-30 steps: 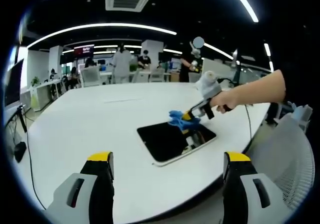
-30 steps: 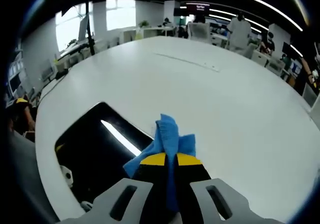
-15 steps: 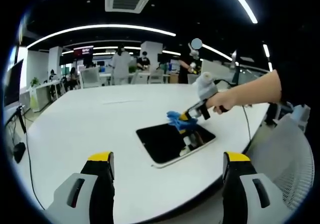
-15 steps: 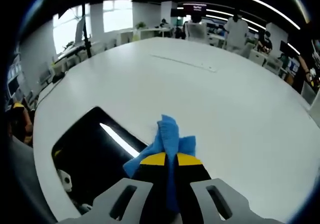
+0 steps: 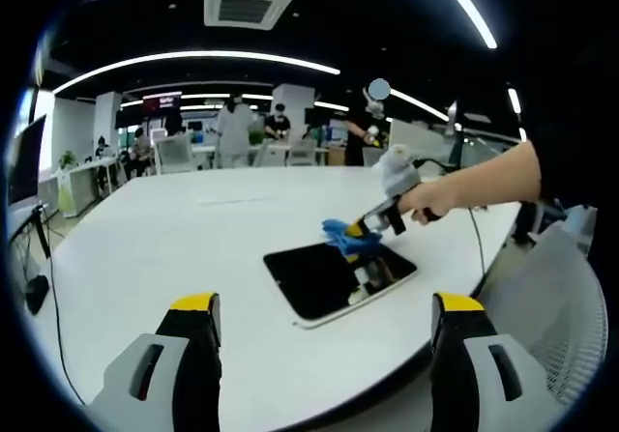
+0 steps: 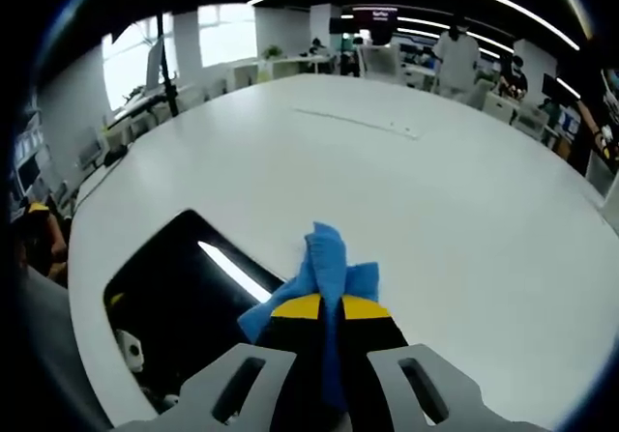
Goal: Wipe the mirror surface with the cleaning cloth until all visible marks leave the cleaned area.
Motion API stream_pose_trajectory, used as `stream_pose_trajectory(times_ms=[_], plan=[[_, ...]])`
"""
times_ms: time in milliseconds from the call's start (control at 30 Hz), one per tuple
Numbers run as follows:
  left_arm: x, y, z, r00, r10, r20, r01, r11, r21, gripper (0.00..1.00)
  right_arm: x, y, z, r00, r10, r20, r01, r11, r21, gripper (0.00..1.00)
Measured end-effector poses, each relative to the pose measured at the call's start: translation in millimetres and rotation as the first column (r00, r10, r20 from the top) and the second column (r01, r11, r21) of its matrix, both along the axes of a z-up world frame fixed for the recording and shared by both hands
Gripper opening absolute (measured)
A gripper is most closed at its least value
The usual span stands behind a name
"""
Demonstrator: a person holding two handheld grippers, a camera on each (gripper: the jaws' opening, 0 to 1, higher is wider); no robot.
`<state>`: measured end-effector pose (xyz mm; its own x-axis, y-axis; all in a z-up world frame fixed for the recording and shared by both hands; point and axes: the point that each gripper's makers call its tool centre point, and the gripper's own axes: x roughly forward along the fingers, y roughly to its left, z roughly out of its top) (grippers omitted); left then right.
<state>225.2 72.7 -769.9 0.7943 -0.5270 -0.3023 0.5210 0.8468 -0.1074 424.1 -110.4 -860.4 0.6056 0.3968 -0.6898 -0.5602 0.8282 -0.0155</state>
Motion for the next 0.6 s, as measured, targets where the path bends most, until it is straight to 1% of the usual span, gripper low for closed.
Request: stream_pose_trajectory(times_ms=[167, 267, 367, 400, 433, 467, 500, 600], plan=[[0.0, 0.1, -0.3, 1.0, 0.0, -0.002, 0.0, 1.0, 0.0, 0.89, 0.7, -0.1, -0.1, 1.0, 0.011, 0.007, -0.011, 1.0, -0.006, 0.0], [-0.1, -0.1, -0.3, 1.0, 0.001, -0.003, -0.001, 1.0, 0.001, 0.89, 0.7, 0.4, 0.3, 1.0, 0.023, 0.017, -0.023, 0.999, -0.025, 0.0], [0.1, 0.3, -0.7, 1.0, 0.002, -0.005, -0.002, 1.0, 0.003, 0.89, 0.3, -0.2, 1.0, 1.0, 0.026, 0.002, -0.026, 0.999, -0.029, 0.0], [0.2, 0.6, -1.0, 1.0, 0.003, -0.005, -0.003, 1.0, 0.004, 0.89, -0.4, -1.2, 0.9, 0.999, 0.031, -0.004, -0.032, 0.998, -0.048, 0.0], [0.2, 0.7, -1.3, 1.0, 0.003, -0.006, -0.003, 1.0, 0.005, 0.89, -1.2, -2.8, 1.9, 0.996, 0.085, 0.011, -0.083, 0.99, -0.117, 0.0], [0.2, 0.7, -1.3, 1.0, 0.004, -0.007, -0.004, 1.0, 0.005, 0.89, -2.0, -1.5, 2.7, 0.993, 0.116, 0.018, -0.112, 0.983, -0.146, 0.0], [0.4, 0.8, -1.1, 1.0, 0.006, -0.005, -0.006, 1.0, 0.005, 0.89, -3.4, -0.3, 3.3, 0.991, 0.13, 0.015, -0.126, 0.979, -0.16, 0.0], [0.3, 1.0, -1.4, 1.0, 0.008, -0.008, -0.008, 1.0, 0.007, 0.89, 4.9, -5.8, 5.7, 0.993, 0.118, 0.023, -0.114, 0.983, -0.146, 0.0]])
